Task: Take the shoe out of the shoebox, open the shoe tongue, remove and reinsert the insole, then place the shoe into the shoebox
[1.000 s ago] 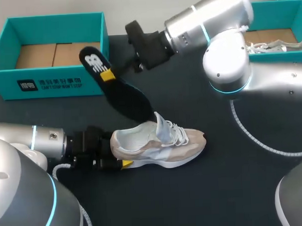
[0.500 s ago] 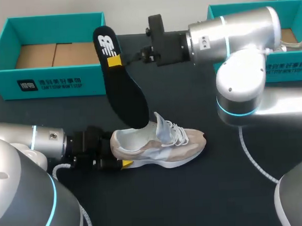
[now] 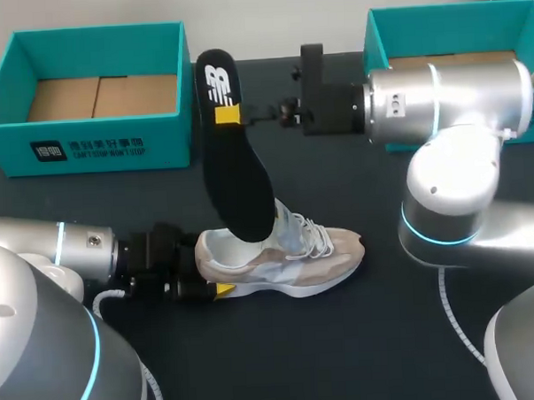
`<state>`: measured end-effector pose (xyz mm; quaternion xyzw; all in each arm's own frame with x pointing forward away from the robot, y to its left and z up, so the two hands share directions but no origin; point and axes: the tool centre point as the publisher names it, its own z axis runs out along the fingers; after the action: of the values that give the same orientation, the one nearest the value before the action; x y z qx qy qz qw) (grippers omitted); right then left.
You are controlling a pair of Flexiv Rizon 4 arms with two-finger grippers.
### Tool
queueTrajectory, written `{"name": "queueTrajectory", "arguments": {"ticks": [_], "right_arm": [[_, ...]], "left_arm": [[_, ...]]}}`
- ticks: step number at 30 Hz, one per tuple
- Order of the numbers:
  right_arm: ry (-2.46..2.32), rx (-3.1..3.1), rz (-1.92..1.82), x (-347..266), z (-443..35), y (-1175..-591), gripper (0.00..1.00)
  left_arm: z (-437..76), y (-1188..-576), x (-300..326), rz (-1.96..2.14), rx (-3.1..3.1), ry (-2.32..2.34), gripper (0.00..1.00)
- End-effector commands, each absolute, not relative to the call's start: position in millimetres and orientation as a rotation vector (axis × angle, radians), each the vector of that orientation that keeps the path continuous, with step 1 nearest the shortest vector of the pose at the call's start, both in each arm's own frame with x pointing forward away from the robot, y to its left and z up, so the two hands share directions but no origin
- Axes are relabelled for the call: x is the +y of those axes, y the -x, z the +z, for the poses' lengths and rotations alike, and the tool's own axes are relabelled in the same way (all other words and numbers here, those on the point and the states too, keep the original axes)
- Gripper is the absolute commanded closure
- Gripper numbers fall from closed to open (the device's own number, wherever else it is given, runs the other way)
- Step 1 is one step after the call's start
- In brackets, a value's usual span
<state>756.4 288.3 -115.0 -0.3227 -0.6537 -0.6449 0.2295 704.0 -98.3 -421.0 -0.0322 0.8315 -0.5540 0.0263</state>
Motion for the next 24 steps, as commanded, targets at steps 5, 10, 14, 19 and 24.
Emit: {"name": "queueTrajectory", "arguments": {"ticks": [5,10,14,19,24], "right_arm": [[0.941,-1.732,-1.795,283,-119,-757,1.0],[0.96,-1.665,-1.797,268,-108,-752,1.0],[0.969,-1.678,-1.759,261,-98,-748,1.0],[0.966,-1.671,-1.711,255,-88,-741,1.0],[0.985,-1.686,-1.678,245,-82,-725,1.0]], "left_arm": [[-424,-702,-99,-1.707,2.571,0.101,1.0],[-424,-702,-99,-1.707,2.571,0.101,1.0],[-424,-702,-99,-1.707,2.571,0.101,1.0],[-424,-702,-99,-1.707,2.571,0.101,1.0],[-424,-702,-99,-1.707,2.571,0.101,1.0]]}}
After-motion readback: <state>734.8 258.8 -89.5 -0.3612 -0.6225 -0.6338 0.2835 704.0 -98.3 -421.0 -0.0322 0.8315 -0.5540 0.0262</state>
